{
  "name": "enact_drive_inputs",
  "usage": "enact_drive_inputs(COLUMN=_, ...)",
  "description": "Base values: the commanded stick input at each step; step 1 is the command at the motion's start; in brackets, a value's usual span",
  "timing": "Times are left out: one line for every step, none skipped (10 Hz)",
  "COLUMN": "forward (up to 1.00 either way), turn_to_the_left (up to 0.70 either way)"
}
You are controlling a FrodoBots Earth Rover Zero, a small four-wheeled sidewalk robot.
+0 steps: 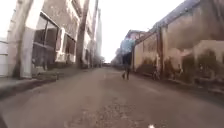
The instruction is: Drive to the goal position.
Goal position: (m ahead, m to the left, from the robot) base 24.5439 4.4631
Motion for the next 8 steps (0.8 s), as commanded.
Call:
enact_drive_inputs(forward=1.0, turn_to_the_left=0.0)
enact_drive_inputs(forward=1.0, turn_to_the_left=0.0)
enact_drive_inputs(forward=1.0, turn_to_the_left=0.0)
enact_drive_inputs(forward=1.0, turn_to_the_left=0.0)
enact_drive_inputs(forward=1.0, turn_to_the_left=0.0)
enact_drive_inputs(forward=1.0, turn_to_the_left=0.0)
enact_drive_inputs(forward=1.0, turn_to_the_left=0.0)
enact_drive_inputs(forward=1.0, turn_to_the_left=0.0)
